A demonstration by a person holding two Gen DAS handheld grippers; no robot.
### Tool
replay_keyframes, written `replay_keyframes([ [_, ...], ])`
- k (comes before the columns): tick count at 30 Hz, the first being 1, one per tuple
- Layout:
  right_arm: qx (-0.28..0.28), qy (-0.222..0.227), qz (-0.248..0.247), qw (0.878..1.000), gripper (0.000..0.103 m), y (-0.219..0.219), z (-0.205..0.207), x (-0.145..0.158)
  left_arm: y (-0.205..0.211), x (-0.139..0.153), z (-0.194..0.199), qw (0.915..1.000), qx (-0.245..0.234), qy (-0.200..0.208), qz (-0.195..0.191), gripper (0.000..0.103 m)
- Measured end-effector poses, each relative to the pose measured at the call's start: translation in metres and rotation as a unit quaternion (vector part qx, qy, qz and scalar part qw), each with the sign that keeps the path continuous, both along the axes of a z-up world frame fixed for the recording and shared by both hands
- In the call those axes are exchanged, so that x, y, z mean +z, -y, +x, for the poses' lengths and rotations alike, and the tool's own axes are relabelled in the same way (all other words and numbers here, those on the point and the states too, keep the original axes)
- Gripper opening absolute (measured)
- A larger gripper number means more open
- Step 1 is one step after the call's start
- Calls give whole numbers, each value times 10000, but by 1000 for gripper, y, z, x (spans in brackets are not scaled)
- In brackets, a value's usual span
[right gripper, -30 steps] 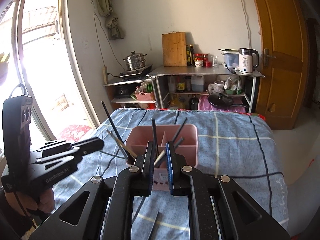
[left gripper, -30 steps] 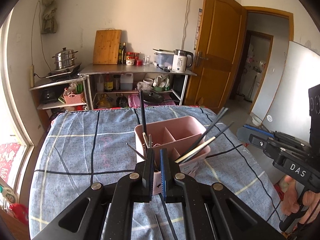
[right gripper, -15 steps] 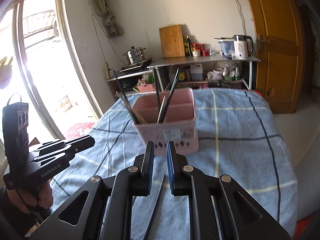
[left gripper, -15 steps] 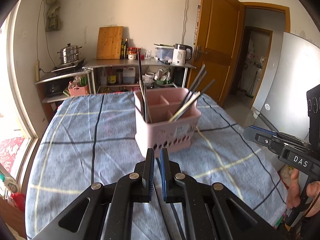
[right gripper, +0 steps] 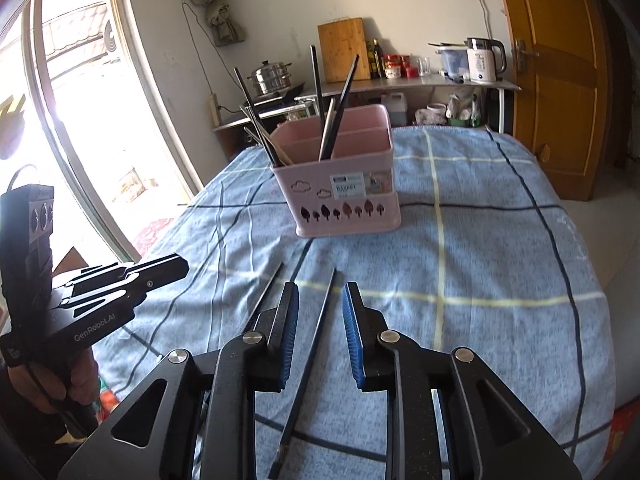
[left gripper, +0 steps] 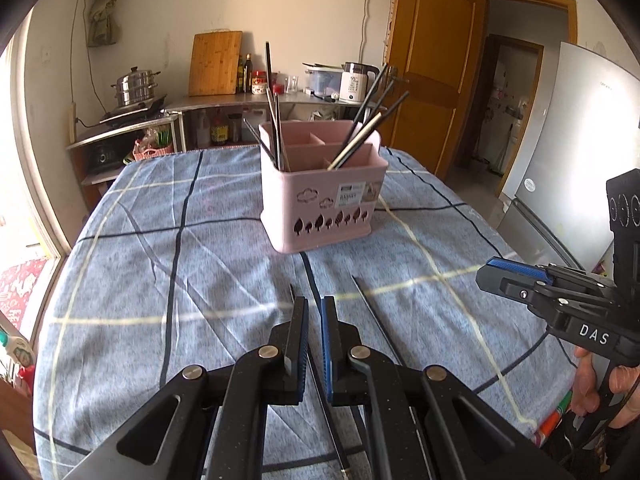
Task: Organize utensils
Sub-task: 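Move both open tools back to the last two black chopsticks on the cloth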
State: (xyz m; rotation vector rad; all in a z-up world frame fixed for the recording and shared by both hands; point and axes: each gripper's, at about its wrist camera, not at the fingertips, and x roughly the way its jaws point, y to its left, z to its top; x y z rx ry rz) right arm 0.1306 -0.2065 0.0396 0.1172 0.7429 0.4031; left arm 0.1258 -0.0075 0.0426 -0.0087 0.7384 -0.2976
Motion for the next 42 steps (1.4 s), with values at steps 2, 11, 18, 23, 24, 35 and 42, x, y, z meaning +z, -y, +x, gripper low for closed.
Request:
replay_keyframes([
  [2, -13, -54, -10, 10000, 23, 0, 0, -4, 0, -6, -1, 10000, 4, -69, -16, 5],
  [11, 29, -291, -108, 9995, 23, -6, 5, -21, -2, -32, 8, 9989, 48, -464, -56, 5],
  [18, 163, -489, -205, 9985, 23, -18, 14, -37, 6, -55, 25, 9972, 9, -743, -50, 9],
  [23, 200, -641, -268, 9974, 23, -26, 24, -49, 8, -72, 42, 9952, 30, -975, -65, 9],
  [24, 205, -684, -274, 9971, 23, -27, 27, -52, 9, -74, 44, 9950, 39, -1000, -67, 9],
  [35, 245, -1010, -427, 9937, 23, -40, 46, -79, 13, -93, 60, 9929, 57, -1185, -21, 9],
  [42, 244, -1091, -617, 9918, 23, -48, 53, -89, 17, -94, 63, 9940, 32, -1085, 158, 9],
])
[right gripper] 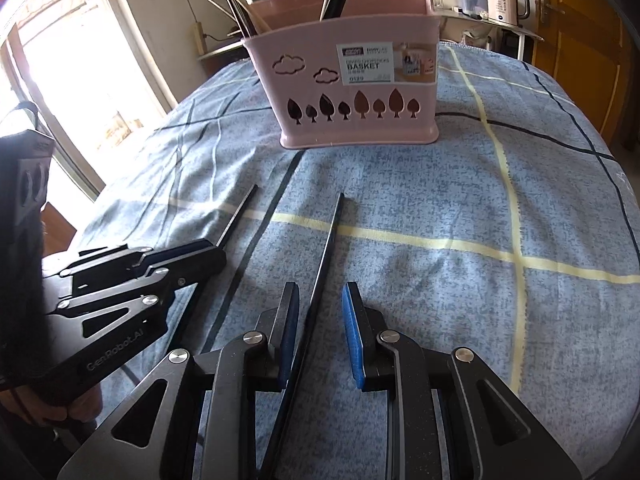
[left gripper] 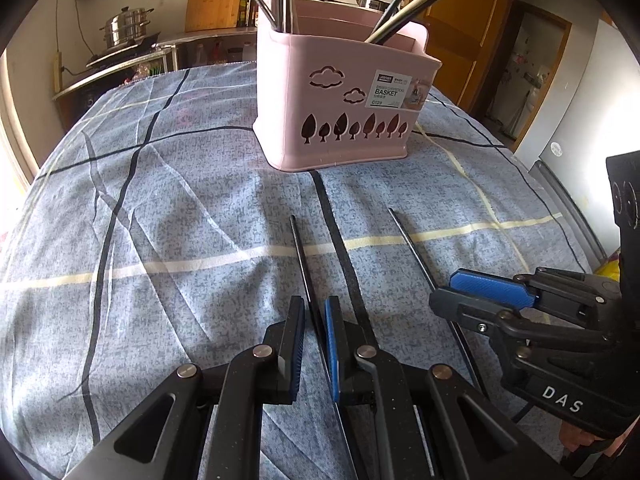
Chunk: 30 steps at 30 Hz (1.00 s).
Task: Organize utensils
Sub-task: 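Move both open tools back to the last two black chopsticks on the cloth, then close the left tool on a black chopstick while the right tool grasps the other black chopstick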
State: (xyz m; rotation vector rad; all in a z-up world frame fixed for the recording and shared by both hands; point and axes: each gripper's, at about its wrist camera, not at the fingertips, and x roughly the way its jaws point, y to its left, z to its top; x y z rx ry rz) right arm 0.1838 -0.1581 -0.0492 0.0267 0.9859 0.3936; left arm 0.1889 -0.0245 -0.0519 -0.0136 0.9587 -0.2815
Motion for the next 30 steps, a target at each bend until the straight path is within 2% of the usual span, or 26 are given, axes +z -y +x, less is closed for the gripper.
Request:
replay_keyframes([
  [6, -12, 79, -152, 9999, 22, -6, 3, -1, 4, 0, 2, 9999, 13, 56, 142, 9],
  [13, -126, 121, -311, 9994, 8, -5, 5, -1, 8, 1, 3, 9995, -17, 92, 288, 9],
  [23, -133, 58, -254, 9996, 7, -1, 4, 2, 5, 2, 4, 9997, -12, 12, 259, 7],
  [30, -142, 169, -123, 9997, 6, 5, 1, 15, -3, 17, 0, 9999, -2, 90, 99, 6],
])
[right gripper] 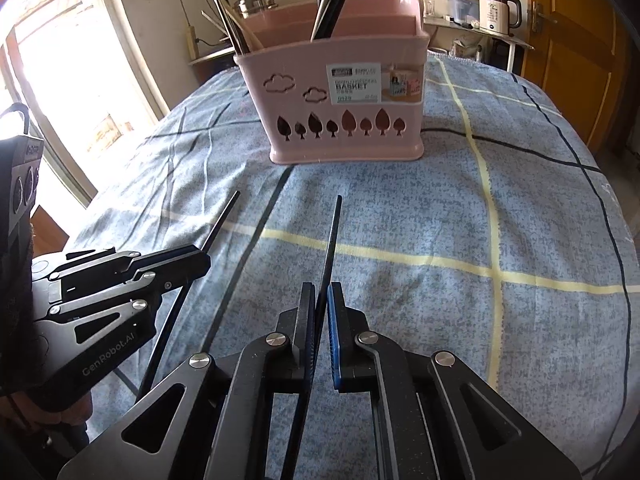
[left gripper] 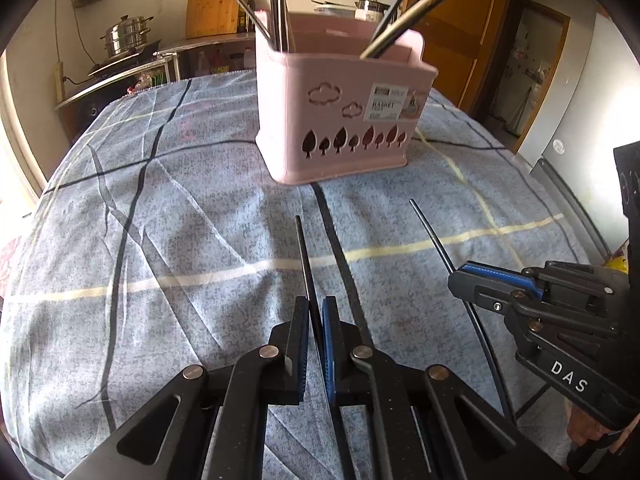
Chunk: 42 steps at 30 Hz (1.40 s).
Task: Organize utensils
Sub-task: 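Close the left tool on a black chopstick while the right tool grasps the other black chopstick, then lift both black chopsticks up over the pink basket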
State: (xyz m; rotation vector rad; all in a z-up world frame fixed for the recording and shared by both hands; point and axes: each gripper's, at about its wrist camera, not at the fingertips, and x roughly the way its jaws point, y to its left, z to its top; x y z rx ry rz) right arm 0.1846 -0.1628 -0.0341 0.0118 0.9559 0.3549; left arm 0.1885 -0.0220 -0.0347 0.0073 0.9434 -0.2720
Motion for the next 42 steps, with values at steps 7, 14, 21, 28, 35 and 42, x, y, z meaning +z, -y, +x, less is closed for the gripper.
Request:
replay_keyframes([
  [7, -10, 194, 250, 9995, 6, 6, -3, 22, -6, 31, -5, 9995, 3, 264, -186, 5],
  [14, -1, 528, 492, 9974, 5, 12, -6, 55, -6, 65, -10, 9977, -86, 583, -323, 5],
  [21, -8, 937, 632, 9936, 5, 18, -4, 90, -4, 104, -9, 9943, -202, 969, -405, 5],
  [28, -41, 1274, 651, 9897, 5, 24, 3, 113, -1, 129, 0, 9910, -306, 1241, -386, 5],
  [35, -46, 1365, 662, 9884, 5, 30, 2, 117, -2, 132, 1, 9906, -341, 1254, -435, 5],
  [42, -22, 1359, 686, 9883, 5, 33, -7, 118, -6, 132, -8, 9905, -358, 1243, -469, 5],
])
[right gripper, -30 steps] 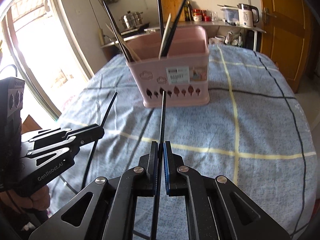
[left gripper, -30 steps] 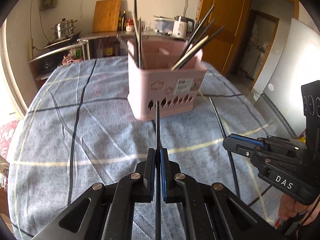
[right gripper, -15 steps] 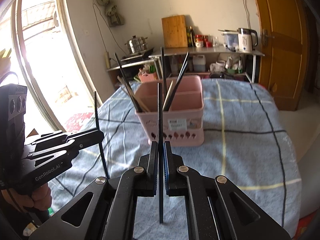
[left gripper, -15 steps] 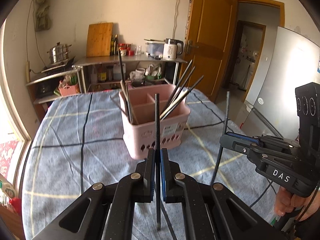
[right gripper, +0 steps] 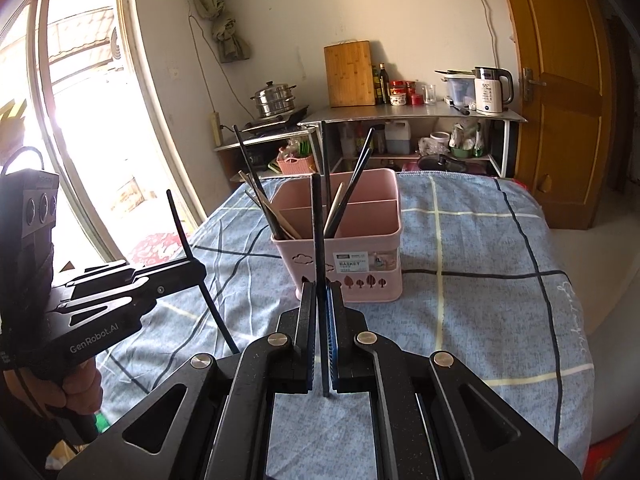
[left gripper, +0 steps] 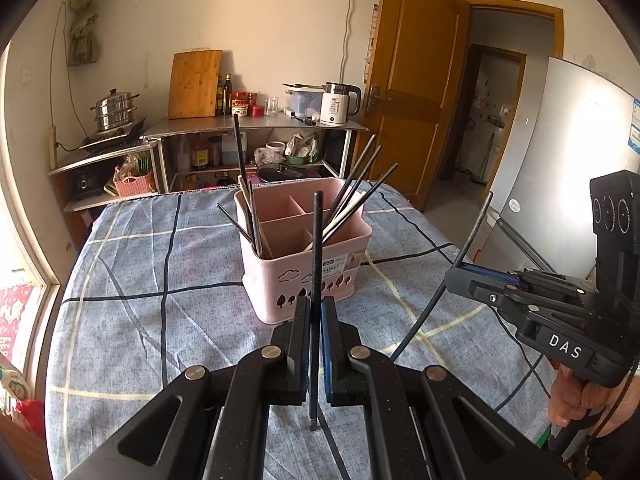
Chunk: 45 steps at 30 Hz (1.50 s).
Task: Organize utensils
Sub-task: 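Lift both black chopsticks up over the pink basket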
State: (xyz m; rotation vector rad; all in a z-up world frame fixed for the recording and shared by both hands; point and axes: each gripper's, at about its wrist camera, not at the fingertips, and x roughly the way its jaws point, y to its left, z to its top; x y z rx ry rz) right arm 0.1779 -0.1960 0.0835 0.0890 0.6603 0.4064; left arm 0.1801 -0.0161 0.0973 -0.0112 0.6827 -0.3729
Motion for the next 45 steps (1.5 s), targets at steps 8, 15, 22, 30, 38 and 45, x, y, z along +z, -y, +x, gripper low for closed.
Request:
replay_keyframes([
  [8, 34, 69, 27, 10000, 5, 1, -6, 5, -2, 5, -7, 10000, 20, -8, -22, 5],
  [15, 80, 281, 46, 9996, 5, -1, -6, 20, 0, 20, -9, 9999, 4, 115, -66, 4],
  [22, 87, 540, 109, 9984, 5, 0, 0, 39, -2, 45, -3, 9994, 27, 316, -134, 4],
  [30, 105, 931, 143, 9955, 5, -6, 16, 70, -1, 84, 17, 9977, 43, 664, -139, 4],
  [38, 95, 1223, 191, 9923, 5, -14, 36, 93, 1, 114, 46, 9958, 95, 907, -125, 4],
  [45, 74, 1341, 177, 9908, 5, -22, 54, 100, 1, 125, 72, 9940, 201, 1068, -110, 4],
])
